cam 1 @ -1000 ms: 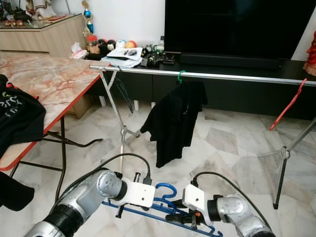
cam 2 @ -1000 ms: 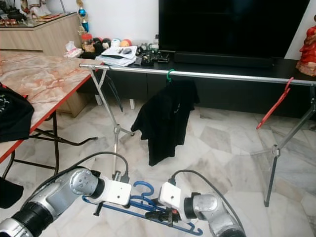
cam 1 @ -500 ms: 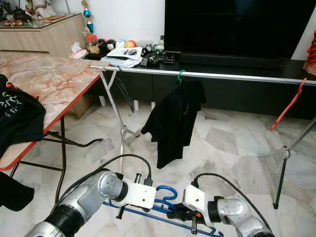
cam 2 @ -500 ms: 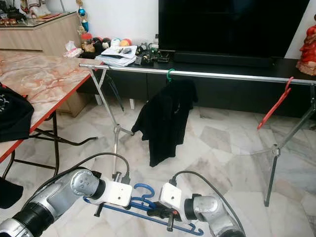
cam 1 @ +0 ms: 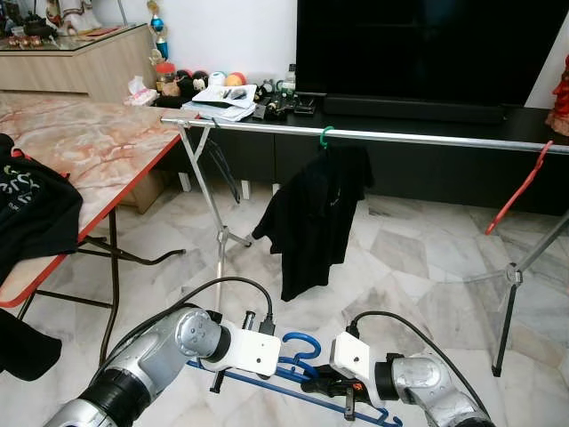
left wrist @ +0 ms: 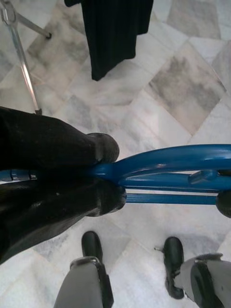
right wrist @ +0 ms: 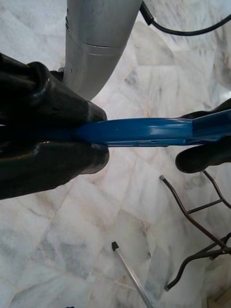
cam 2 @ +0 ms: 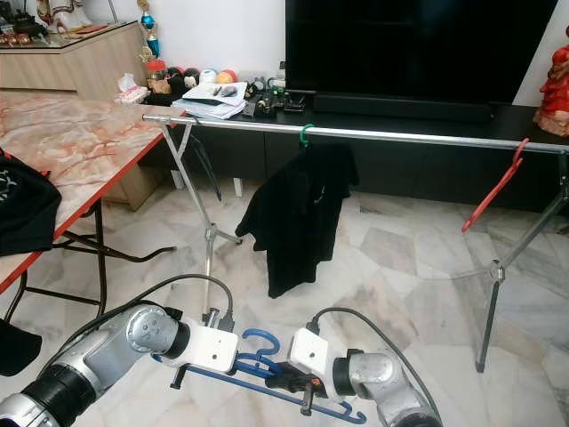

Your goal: Hang hanger

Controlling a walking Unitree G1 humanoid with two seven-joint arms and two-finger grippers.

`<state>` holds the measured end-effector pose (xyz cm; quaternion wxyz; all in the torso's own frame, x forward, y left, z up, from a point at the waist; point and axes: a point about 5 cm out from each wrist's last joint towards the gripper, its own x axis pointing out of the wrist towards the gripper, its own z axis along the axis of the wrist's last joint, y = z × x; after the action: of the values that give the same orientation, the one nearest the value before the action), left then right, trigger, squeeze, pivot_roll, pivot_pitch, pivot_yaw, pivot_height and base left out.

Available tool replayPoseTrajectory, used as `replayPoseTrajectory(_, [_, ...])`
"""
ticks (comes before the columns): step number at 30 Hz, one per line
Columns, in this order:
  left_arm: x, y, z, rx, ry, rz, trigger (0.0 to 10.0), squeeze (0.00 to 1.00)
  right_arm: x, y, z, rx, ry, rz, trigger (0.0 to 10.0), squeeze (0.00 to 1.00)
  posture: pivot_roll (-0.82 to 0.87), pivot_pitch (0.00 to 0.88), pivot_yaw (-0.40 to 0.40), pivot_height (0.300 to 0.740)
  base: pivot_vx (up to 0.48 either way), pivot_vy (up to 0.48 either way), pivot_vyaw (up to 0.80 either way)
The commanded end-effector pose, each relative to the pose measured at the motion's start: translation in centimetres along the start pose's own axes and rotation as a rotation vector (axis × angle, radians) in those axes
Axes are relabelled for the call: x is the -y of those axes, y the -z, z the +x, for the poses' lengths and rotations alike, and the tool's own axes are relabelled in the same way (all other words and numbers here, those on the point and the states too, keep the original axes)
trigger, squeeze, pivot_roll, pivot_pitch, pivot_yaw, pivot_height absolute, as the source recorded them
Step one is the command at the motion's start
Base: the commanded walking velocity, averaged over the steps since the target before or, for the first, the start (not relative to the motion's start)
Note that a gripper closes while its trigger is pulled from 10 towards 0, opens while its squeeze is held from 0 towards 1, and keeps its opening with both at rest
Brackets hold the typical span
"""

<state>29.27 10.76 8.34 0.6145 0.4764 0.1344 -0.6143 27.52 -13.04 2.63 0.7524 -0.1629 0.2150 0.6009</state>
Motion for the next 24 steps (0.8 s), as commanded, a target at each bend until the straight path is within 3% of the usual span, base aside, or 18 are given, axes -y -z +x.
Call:
replayPoseTrajectory(1, [-0.7,-0.7,-0.4,0.055,-0.031,-0.013,10.0,1.00,-0.7,0.3,0.5,-0.024,-0.053,-0.005,0.0,0.00,0.13,0.007,0.045,0.740,0.000,0.000,0.00])
replayPoseTrajectory(15, [-0.4,-0.4,-1.6,0.085,0.035,-0.094,10.0,1.00,-2.2,3.3,0.4,-0.155,-0.054,0.033,0.0,0.00,0.13,0.015,0.044,0.740,0.000,0.000,0.00])
replayPoseTrajectory(24, [1.2,0.4,-2.5,0.083,0.146,-0.189,10.0,1.00,-1.7,4.7,0.3,-0.223,0.137,0.065,0.0,0.00,0.14,0.020,0.048,0.740,0.000,0.000,0.00])
